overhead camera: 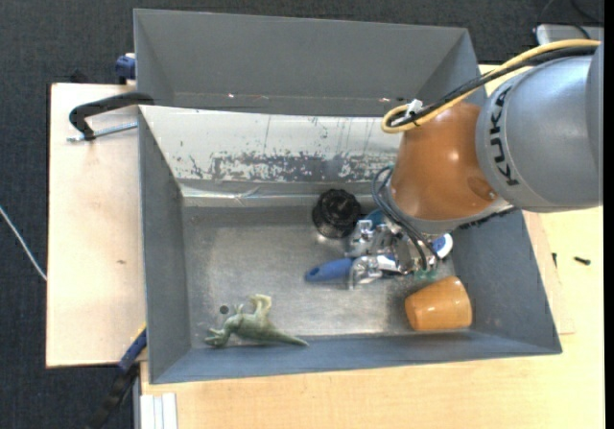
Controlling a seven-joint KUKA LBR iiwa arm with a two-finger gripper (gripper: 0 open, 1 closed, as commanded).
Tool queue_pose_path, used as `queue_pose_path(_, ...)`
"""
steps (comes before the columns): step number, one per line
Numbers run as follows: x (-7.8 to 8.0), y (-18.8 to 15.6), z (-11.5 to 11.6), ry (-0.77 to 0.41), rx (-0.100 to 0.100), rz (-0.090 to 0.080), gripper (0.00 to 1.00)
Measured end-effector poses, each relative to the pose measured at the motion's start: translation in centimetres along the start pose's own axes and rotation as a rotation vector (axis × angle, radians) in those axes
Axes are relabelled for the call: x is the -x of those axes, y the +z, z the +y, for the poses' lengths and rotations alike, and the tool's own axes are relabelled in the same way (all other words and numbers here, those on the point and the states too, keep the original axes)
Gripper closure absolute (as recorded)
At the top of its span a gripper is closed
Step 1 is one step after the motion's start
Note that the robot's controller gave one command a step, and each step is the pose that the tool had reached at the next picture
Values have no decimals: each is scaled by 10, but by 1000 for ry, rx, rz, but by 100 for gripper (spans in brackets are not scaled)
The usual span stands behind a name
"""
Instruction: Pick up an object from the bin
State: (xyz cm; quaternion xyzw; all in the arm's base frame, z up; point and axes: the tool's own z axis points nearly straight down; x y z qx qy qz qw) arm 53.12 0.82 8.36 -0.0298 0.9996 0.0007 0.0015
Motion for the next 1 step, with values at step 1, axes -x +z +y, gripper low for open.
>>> queue_pose_path(1,2,-145,-3,-219,-2,-9,100)
